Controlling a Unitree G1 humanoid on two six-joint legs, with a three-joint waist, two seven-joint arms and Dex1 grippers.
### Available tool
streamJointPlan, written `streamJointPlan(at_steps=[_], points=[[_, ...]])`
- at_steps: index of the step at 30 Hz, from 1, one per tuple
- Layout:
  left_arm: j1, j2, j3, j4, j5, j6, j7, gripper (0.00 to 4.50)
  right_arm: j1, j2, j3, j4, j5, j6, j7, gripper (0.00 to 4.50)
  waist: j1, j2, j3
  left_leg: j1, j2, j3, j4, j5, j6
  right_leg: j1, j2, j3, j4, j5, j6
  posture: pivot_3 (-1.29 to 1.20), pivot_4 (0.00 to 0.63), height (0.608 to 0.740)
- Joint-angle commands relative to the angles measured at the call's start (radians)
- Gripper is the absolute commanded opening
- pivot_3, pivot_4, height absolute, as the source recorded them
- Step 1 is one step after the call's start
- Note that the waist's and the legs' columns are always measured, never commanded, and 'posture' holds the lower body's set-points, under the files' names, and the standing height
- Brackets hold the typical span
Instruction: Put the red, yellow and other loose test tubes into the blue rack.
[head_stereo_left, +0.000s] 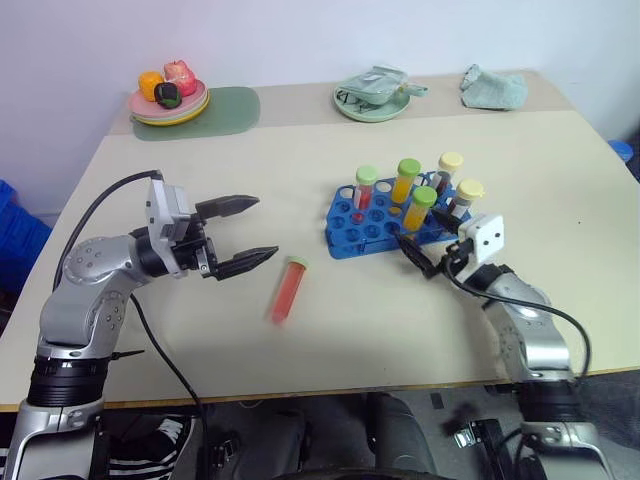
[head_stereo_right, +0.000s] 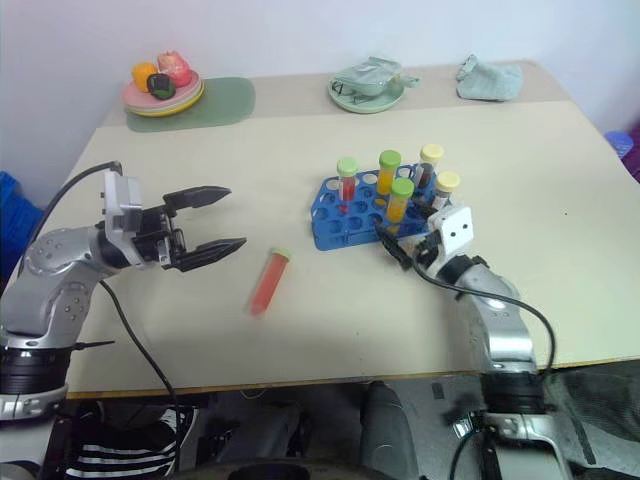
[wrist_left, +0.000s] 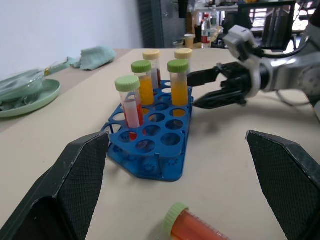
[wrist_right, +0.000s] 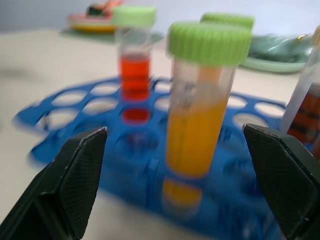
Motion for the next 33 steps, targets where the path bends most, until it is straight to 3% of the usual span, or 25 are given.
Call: streamJointPlan(at_steps=[1,4,11,15,18,23,28,33], points=[[-0.001,0.006,0.026,-0.021,-0.010,-0.009,0.002,4.50,0.004,-0.066,-0.051,-0.098,0.051,0.045,0.047,4.43,0.000,0.000,0.000,0.000,0.000,0.000,0.000,0.000,0.000,0.000,0.000,0.000,0.000,0.000,0.000,0.00,0.150,0.740],[-0.003,0.002,0.023,-0.015,-0.004,-0.011,0.007,4.50,0.028,-0.125,-0.072,-0.142,0.098,0.093,0.107,4.43,0.000,0.000,0.000,0.000,0.000,0.000,0.000,0.000,0.000,0.000,0.000,0.000,0.000,0.000,0.000,0.00,0.150,0.740],[0.018,0.039,0.018,-0.025,0.037,0.028,0.052,4.50,0.127,-0.442,-0.186,-0.281,0.419,0.425,0.468,4.43,0.004,0.000,0.000,0.000,0.000,0.000,0.000,0.000,0.001,0.001,0.000,0.000,-0.001,0.000,0.000,0.00,0.150,0.740],[0.052,0.078,0.017,-0.072,0.066,0.085,0.101,4.50,0.044,-0.535,-0.187,-0.257,0.470,0.482,0.565,4.43,-0.003,0.000,0.000,0.001,0.001,0.001,0.000,-0.001,0.001,0.002,0.000,0.000,-0.002,0.000,0.000,0.00,0.150,0.740],[0.089,0.113,0.008,-0.158,0.076,0.190,0.171,4.50,-0.043,-0.526,-0.144,-0.255,0.461,0.494,0.570,4.43,0.001,-0.001,0.001,0.001,0.002,0.001,0.000,-0.001,0.000,0.001,0.000,0.000,-0.001,0.000,0.000,0.00,0.150,0.740],[0.098,0.127,0.030,-0.353,-0.048,0.509,0.353,4.50,-0.094,-0.468,-0.085,-0.269,0.444,0.488,0.563,4.43,0.016,-0.003,0.002,0.000,0.001,0.000,0.000,-0.001,0.001,0.002,0.000,0.000,-0.002,0.000,0.000,0.00,0.150,0.740],[-0.027,0.041,0.055,-0.486,-0.246,0.878,0.629,4.50,-0.115,-0.421,-0.047,-0.267,0.417,0.467,0.552,4.43,0.031,-0.003,0.002,0.000,0.001,0.000,0.002,-0.001,0.001,0.002,0.000,0.000,-0.001,0.000,0.000,0.00,0.150,0.740],[-0.188,-0.090,0.047,-0.468,-0.277,1.217,0.843,4.50,-0.120,-0.413,-0.042,-0.246,0.396,0.447,0.562,4.43,0.028,-0.003,0.002,0.001,0.001,0.000,0.002,-0.002,-0.001,0.002,0.000,0.000,0.000,0.000,0.000,0.00,0.150,0.740]])
